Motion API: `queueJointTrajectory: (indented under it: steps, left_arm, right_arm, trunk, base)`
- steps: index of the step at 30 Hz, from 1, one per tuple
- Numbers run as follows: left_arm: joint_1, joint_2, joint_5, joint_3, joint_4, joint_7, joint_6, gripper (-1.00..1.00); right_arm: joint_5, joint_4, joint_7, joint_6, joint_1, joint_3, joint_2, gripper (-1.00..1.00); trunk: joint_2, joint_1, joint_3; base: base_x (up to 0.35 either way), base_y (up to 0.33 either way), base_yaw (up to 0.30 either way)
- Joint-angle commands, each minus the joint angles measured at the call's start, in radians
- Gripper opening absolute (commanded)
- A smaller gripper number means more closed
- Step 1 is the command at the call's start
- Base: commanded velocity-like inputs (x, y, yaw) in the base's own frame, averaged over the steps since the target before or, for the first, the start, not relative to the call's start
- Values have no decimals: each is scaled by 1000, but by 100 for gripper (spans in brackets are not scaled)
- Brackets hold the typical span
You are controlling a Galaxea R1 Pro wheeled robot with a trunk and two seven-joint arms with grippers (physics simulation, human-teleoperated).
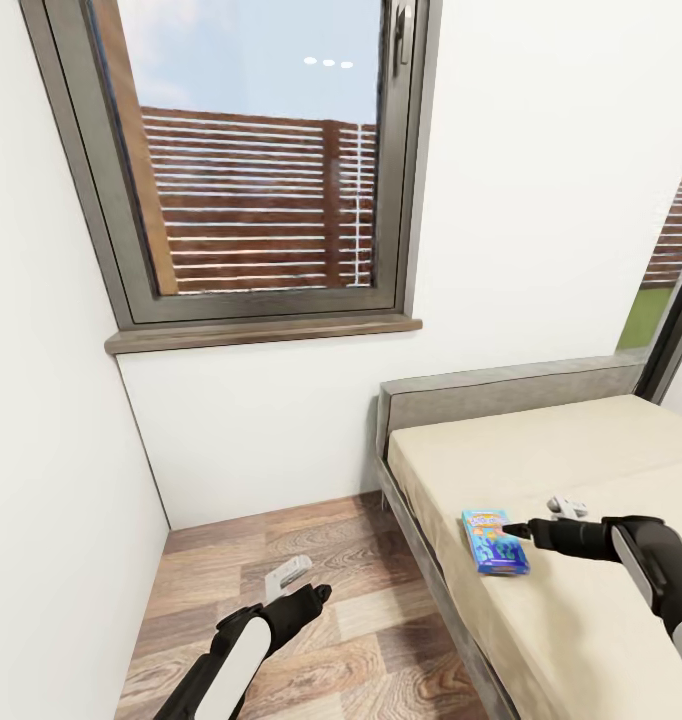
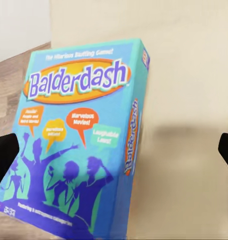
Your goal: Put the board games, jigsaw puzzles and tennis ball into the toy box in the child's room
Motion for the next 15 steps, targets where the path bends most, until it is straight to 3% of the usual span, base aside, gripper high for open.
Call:
queueJointTrajectory:
  steps: [1, 3, 7, 15]
  left_arm:
    - [-1, 0, 10, -1, -1, 9, 1, 100]
    - [-1, 0, 10, -2, -1, 9, 1, 100]
    - [-1, 0, 10, -1, -1, 9, 1, 100]
    - [-1, 0, 10, -1, -1, 9, 1, 100]
  right_arm:
    - [-4, -67, 3, 33, 33, -13, 1, 100]
    - [-5, -157, 5, 86, 75, -46, 4, 100]
    - [-4, -240, 4, 151, 113, -90, 9, 100]
    - [-2, -261, 5, 174, 125, -102, 17, 100]
  trunk:
    - [0, 0, -1]
    - [0, 0, -1]
    - [0, 0, -1]
    - [0, 0, -1]
  base:
    - [0, 0, 0]
    - [0, 0, 0]
    - [0, 0, 0]
    - [0, 0, 0]
